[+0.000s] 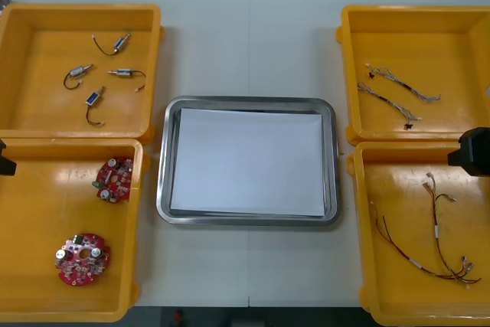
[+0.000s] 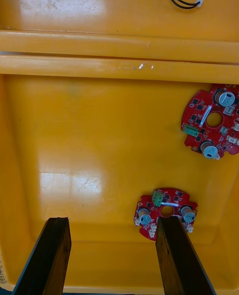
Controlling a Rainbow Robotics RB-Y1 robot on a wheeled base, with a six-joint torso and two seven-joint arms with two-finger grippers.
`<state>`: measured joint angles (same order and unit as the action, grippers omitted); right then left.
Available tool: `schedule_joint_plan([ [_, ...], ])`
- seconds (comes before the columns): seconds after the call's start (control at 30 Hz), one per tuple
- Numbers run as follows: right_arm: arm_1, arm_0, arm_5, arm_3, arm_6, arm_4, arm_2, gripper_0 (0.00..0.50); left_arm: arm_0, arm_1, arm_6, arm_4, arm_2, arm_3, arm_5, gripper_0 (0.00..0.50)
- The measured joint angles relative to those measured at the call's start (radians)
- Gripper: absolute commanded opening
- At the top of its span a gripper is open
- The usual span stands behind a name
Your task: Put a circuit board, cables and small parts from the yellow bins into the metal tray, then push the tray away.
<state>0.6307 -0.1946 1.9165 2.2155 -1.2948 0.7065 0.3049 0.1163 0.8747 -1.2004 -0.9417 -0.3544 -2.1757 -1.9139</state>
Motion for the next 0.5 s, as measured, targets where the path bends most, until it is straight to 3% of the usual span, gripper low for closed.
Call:
schedule_joint_plan([
  [0.5,-0.001,0.0,0.0,0.0,0.0,0.0,0.0,0.5,0.0,0.0,0.0,0.0,0.0,0.0,0.0,0.5],
])
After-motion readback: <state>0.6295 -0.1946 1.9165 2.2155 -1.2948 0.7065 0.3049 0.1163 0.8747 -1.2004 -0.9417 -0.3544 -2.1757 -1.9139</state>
